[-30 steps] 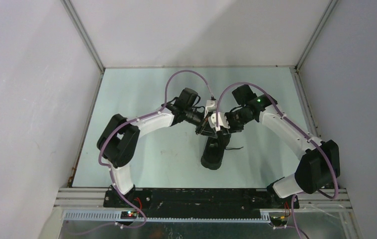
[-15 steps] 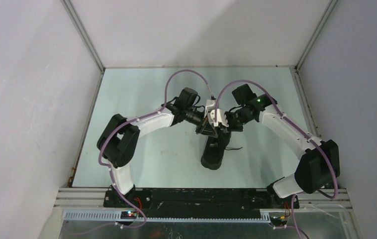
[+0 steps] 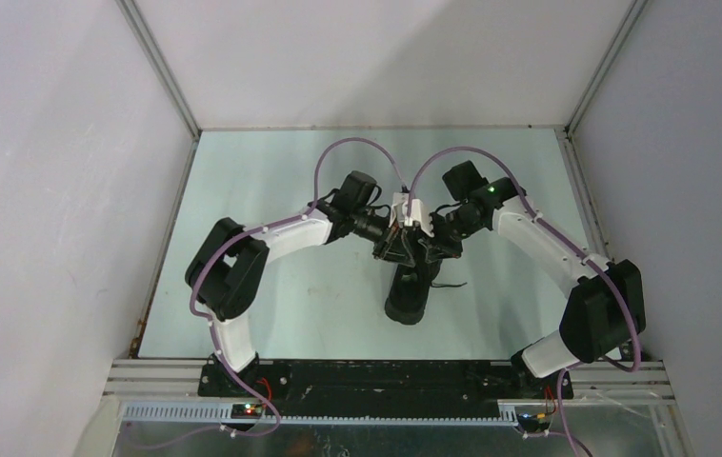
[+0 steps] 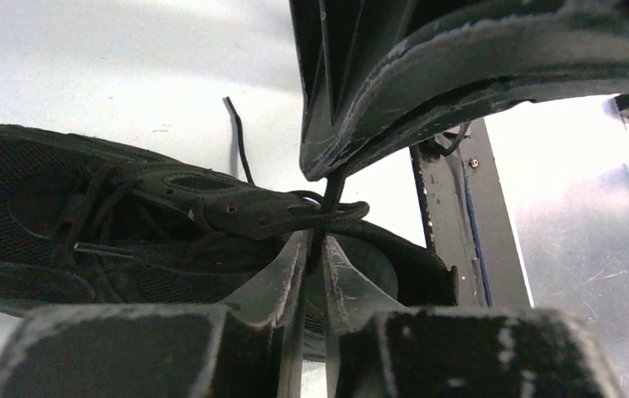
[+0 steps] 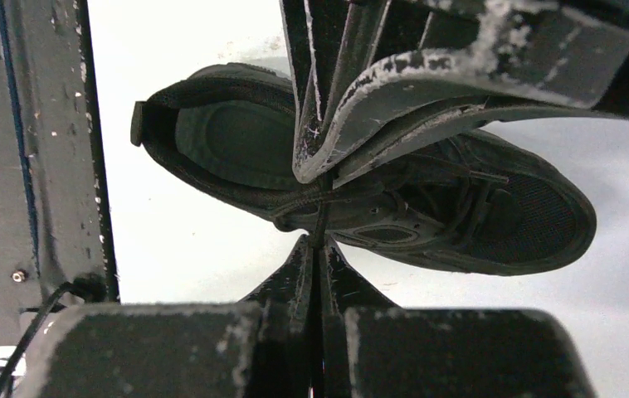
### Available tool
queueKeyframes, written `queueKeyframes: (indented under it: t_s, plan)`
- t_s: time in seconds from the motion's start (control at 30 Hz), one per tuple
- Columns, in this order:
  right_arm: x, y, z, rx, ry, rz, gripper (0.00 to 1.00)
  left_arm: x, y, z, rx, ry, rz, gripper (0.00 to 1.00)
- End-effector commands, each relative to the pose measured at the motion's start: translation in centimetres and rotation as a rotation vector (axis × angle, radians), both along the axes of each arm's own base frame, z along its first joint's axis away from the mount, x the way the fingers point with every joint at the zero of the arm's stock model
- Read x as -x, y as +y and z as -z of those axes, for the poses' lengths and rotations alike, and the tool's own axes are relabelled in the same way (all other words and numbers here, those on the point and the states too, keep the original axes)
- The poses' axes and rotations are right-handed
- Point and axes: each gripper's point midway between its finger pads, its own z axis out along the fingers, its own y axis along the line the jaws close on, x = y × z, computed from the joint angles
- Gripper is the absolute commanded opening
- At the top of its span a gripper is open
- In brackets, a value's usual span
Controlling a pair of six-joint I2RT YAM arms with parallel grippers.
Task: Tie the shoes
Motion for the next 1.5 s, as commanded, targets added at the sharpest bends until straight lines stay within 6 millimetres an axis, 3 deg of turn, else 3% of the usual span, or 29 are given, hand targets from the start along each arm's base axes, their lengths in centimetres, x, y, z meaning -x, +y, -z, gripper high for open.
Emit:
queueKeyframes:
  t_s: [0.0,0.57,0.7,0.97,1.1,1.47]
  plan:
    - [-0.8,0.8,-1.7,-0.058,-0.001,0.045,0.00,-0.4,-0.2,-2.0,0.050,-0.038,-0.005,0.20]
    - [-1.9,0.6,-1.5,-0.073,0.022,0.111,0.00,-0.3,-0.6,-2.8,0.053,0.040,-0.035,0.55]
    - [-2.1,0.5,-1.6,-0.075,0.021,0.119,0.00,-1.2,-1.0,-3.3,0.059,0.077,-0.082,0.58]
    - [-2.1,0.4,-1.6,-0.074,0.018,0.121,0.00,-1.2,-1.1,-3.8,0.069,0.138,-0.081,0.61]
    - [-2.1,0.5,-1.7,-0.077,0.020,0.121,0.00,-1.9,-1.1,-2.9,0.037,0.134,-0.120,0.56]
    - [-2.0,0.5,-1.7,-0.082,0.025,0.119,0.00,-2.7,-1.1,-2.1,0.009,0.090,-0.137,0.21]
